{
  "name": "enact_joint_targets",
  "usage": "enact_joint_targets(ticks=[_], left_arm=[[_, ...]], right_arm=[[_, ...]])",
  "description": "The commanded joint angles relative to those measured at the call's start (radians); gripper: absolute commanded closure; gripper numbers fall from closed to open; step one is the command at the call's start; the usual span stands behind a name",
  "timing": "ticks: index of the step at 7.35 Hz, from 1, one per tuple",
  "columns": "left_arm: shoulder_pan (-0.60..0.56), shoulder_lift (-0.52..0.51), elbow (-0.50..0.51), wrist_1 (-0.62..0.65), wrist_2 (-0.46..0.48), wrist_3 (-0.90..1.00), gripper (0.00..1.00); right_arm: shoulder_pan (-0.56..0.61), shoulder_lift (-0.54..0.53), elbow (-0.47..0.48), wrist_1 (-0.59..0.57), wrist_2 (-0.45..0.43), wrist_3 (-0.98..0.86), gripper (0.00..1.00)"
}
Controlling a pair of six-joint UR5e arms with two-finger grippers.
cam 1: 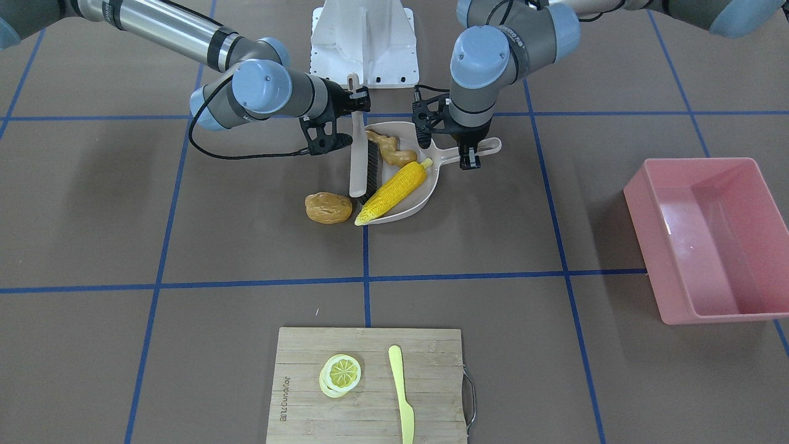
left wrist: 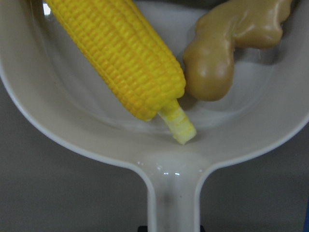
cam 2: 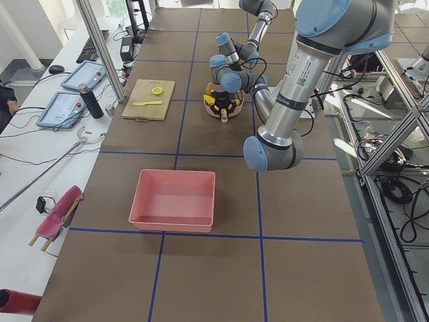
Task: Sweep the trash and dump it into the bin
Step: 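Lift the brush back behind the potato with the right gripper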
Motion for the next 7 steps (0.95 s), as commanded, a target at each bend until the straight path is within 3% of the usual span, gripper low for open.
enact_joint_targets(ticks=[1, 4, 7], left_arm=[[-0.001, 0.009, 0.000, -0.029, 0.003, -0.031, 1.00], [-0.002, 0.015, 0.001, -0.052, 0.014, -0.077, 1.00], [-0.002, 0.017, 0.006, -0.072, 0.014, -0.114, 1.00]], right_arm=[[0.065, -0.079, 0.083, 0.001, 0.052, 0.018, 1.00], [0.266, -0.113, 0.079, 0.007, 0.196, -0.067, 1.00], [0.351, -0.170, -0.009, 0.007, 0.294, -0.367, 1.00]])
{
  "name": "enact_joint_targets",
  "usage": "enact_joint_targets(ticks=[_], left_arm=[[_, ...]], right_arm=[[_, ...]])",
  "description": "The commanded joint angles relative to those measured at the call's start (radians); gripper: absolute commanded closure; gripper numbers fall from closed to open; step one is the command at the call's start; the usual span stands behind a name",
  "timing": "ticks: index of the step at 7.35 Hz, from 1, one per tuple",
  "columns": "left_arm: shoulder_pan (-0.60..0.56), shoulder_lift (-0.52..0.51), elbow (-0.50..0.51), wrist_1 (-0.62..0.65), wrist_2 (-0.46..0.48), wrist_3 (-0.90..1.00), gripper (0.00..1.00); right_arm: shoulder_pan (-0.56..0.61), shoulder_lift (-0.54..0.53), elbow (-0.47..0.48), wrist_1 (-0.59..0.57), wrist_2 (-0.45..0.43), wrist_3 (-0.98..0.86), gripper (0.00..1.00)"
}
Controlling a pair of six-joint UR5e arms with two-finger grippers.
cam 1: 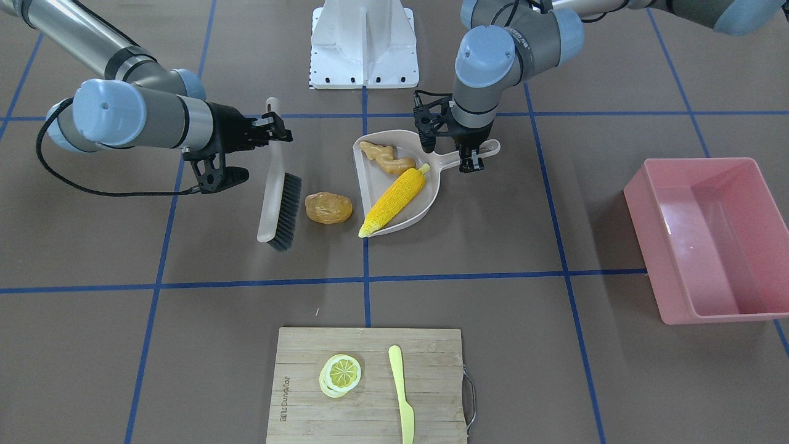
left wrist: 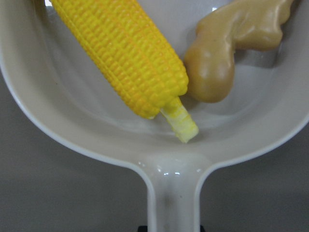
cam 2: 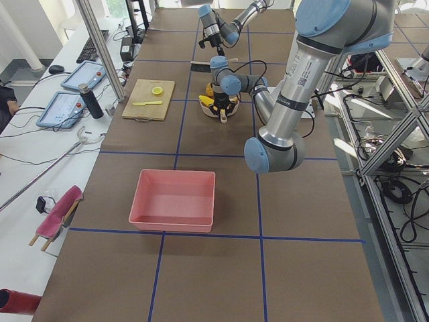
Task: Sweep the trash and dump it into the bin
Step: 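Lift the brush back behind the potato with the right gripper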
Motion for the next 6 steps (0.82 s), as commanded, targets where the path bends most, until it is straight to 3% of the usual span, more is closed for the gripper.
enact_joint_targets(ticks=[1, 6], left_arm=[[0.000, 0.002, 0.002, -0.005, 0.000, -0.009, 1.00], [0.000, 0.002, 0.002, -0.005, 0.000, -0.017, 1.00]], right_arm=[[0.027, -0.012, -0.093, 0.001, 0.075, -0.181, 1.00], [-0.092, 0.060, -0.177, -0.008, 0.031, -0.172, 1.00]])
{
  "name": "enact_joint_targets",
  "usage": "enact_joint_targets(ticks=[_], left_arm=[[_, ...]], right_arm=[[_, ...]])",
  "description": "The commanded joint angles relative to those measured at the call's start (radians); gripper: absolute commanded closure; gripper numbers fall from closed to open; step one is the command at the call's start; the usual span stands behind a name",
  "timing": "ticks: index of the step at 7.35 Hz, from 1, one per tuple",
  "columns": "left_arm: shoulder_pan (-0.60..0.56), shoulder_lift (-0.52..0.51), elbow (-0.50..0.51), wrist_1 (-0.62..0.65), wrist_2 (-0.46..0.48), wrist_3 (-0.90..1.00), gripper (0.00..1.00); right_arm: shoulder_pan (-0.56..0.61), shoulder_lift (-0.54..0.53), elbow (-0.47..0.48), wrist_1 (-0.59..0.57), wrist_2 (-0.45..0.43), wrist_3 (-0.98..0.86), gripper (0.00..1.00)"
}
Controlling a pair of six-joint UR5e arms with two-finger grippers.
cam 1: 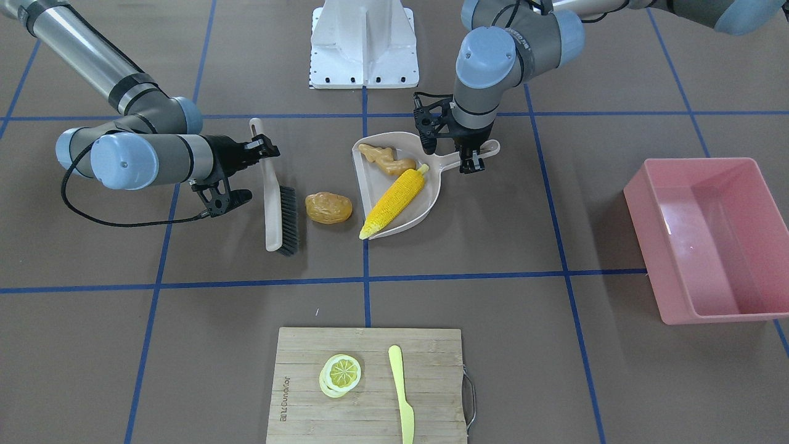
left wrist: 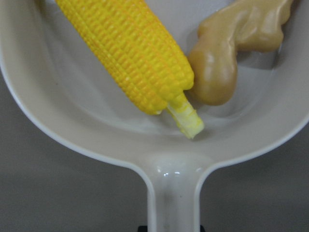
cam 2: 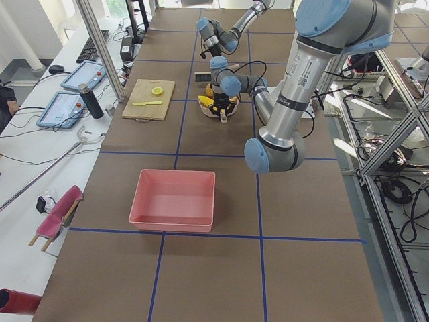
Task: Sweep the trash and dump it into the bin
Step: 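Sweep the potato into the dustpan with the brush in the right gripper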
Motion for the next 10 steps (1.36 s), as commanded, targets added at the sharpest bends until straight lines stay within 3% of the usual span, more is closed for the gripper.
enact_joint_targets(ticks=[1, 5, 10], left_arm=[[0.000, 0.002, 0.000, -0.002, 0.000, 0.000, 1.00], [0.000, 0.002, -0.002, 0.000, 0.000, -0.001, 1.00], [-0.002, 0.002, -0.008, -0.002, 0.000, -0.004, 1.00]], right_arm=[[-0.046, 0.046, -0.018, -0.005, -0.035, 0.017, 1.00], [-0.134, 0.097, -0.018, -0.039, -0.127, 0.093, 1.00], [-0.177, 0.160, -0.001, -0.037, -0.172, 0.222, 1.00]])
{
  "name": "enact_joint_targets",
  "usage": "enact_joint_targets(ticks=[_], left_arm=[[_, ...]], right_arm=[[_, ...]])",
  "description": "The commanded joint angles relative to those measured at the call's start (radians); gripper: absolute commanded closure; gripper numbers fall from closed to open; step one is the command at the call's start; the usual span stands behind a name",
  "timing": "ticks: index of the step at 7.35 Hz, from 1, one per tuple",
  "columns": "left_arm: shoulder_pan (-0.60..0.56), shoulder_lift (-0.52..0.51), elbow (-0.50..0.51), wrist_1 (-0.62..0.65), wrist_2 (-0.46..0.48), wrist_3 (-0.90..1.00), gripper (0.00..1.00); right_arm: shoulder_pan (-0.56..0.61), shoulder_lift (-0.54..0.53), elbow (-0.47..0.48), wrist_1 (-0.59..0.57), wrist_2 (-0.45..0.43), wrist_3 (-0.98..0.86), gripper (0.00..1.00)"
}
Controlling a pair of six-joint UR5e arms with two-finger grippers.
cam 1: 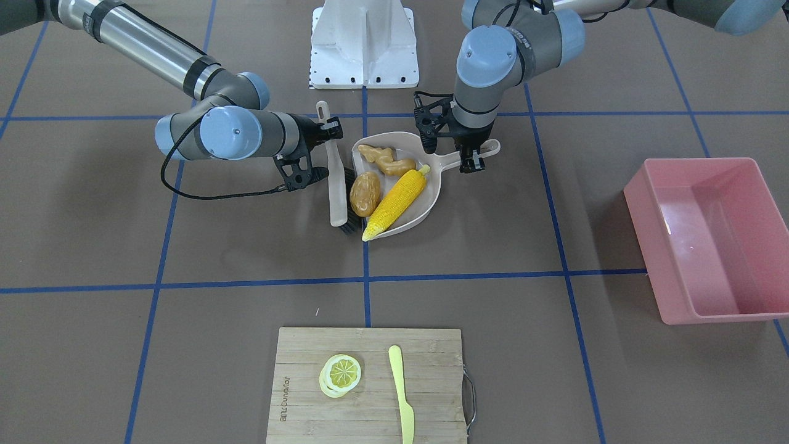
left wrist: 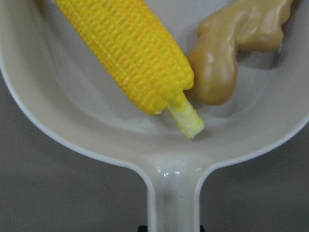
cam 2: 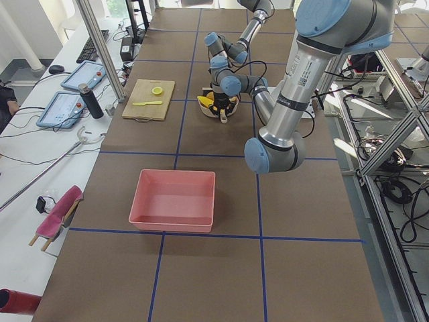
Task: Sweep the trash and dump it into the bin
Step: 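Sweep the potato into the dustpan with the brush in the right gripper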
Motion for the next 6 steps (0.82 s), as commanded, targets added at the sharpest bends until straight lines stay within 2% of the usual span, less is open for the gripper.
enact_joint_targets(ticks=[1, 4, 6], left_arm=[[-0.002, 0.000, -0.007, 0.000, 0.000, -0.002, 1.00], [-0.004, 0.003, -0.013, -0.013, 0.000, -0.022, 1.00], [-0.004, 0.008, -0.013, -0.047, 0.000, -0.048, 1.00]], right_arm=[[-0.027, 0.028, 0.003, 0.000, -0.032, 0.051, 1.00], [-0.047, 0.032, 0.029, 0.000, -0.052, 0.100, 1.00], [-0.035, -0.006, 0.065, -0.003, -0.031, 0.111, 1.00]])
